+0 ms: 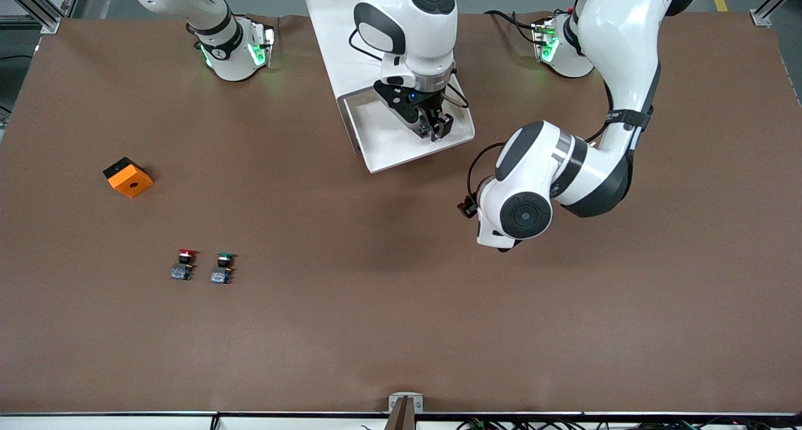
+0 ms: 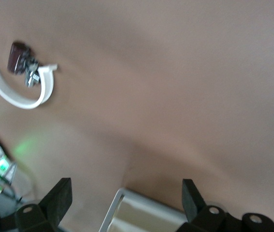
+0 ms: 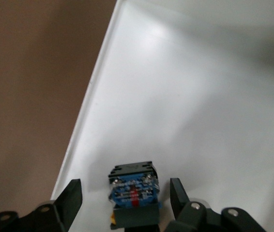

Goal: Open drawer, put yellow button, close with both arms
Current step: 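Lower the button into the drawer while the left gripper releases the drawer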

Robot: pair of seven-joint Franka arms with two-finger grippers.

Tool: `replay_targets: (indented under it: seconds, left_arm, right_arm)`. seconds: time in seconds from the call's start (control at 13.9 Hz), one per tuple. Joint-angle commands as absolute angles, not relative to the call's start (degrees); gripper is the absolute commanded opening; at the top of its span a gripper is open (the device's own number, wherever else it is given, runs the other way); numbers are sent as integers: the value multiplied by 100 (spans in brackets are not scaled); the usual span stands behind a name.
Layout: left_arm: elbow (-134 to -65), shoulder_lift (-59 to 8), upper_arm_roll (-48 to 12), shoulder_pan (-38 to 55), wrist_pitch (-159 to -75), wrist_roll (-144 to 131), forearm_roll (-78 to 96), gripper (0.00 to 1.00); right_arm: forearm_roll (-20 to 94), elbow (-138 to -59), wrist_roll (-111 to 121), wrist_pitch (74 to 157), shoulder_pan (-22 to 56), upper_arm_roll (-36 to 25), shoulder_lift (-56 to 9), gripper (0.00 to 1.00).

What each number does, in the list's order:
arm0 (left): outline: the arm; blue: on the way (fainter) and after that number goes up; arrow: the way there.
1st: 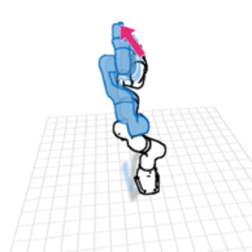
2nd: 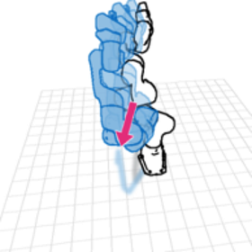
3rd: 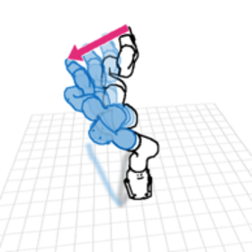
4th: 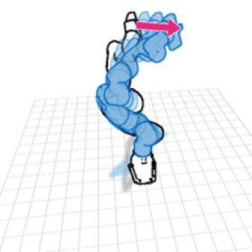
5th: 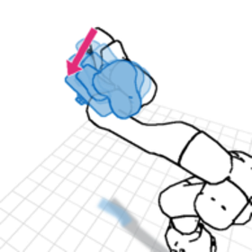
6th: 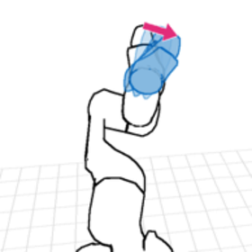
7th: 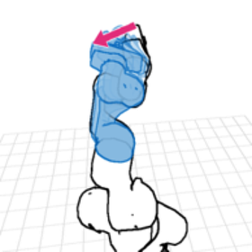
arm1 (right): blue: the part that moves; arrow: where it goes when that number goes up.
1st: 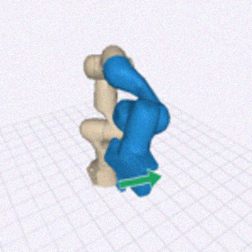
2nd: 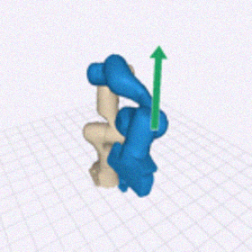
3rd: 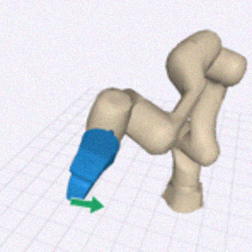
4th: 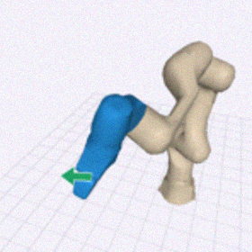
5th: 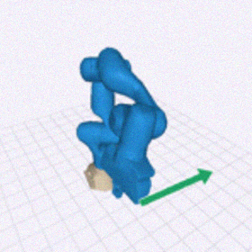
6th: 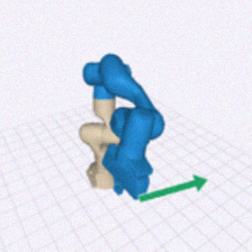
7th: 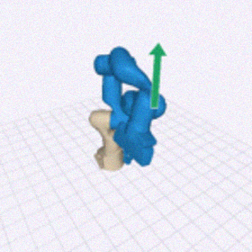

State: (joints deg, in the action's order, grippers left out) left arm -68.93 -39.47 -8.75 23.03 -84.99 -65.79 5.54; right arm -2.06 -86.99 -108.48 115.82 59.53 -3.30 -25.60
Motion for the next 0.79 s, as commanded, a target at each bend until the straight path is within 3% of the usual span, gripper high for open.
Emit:
replay_targets:
  seconds: [0.0,0.36,0.72]
  left_arm:
    - [-6926,-3841,-1001,2320,-8762,-6373,142,100]
    - [-6935,-3762,-1055,2329,-9061,-5792,-35,100]
    - [-6935,-3727,-1370,2268,-9526,-5775,-18,100]
  right_arm:
    - [-220,-8131,-10566,11173,5748,-308,-2619,100]
    - [368,-7384,-9214,9873,5047,-325,-2523,100]
    - [396,-7286,-6914,8993,3809,-352,-2075,100]
